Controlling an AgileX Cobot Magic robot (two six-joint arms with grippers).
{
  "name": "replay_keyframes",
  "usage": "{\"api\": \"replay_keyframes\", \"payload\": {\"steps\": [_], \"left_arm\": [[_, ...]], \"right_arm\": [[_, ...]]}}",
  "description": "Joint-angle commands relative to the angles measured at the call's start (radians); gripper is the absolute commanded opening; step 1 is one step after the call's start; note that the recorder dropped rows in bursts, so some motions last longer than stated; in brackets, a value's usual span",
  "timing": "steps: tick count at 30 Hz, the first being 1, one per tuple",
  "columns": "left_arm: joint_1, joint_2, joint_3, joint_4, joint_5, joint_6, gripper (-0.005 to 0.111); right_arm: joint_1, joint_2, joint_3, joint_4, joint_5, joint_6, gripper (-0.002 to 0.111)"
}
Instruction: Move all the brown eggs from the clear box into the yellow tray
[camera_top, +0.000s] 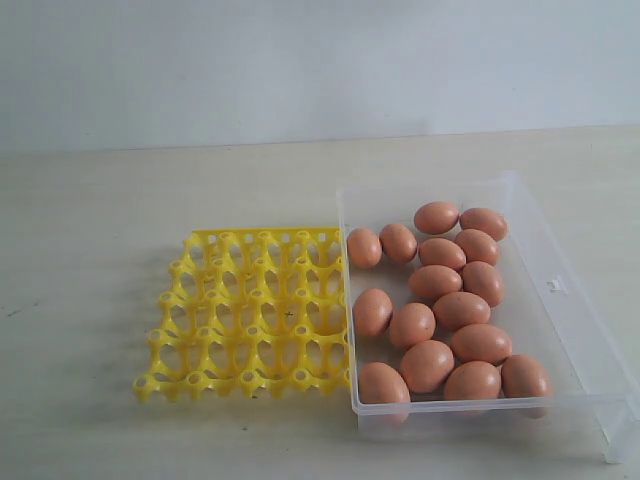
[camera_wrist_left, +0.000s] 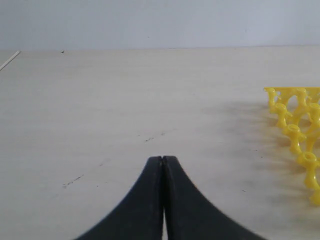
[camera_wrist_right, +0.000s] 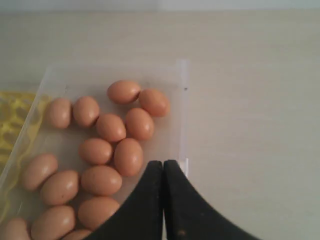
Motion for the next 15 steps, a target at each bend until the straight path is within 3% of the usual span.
{"api": "replay_keyframes", "payload": {"steps": [1,9,15], "left_arm": [[-0.005,-0.006,-0.004,-0.006,-0.014,-0.005,0.0],[-0.005,-0.006,-0.004,-0.006,-0.014,-0.005,0.0],[-0.005,-0.006,-0.004,-0.006,-0.014,-0.005,0.0]], "right_arm": [[0.124,0.224,-0.203,-0.009,0.171,-0.176,0.0],[0.27,0.589,-0.481,-0.013,0.487,-0.382,0.003],[0.314,0.796,-0.603,-0.022,0.576,-0.404,0.025]]}}
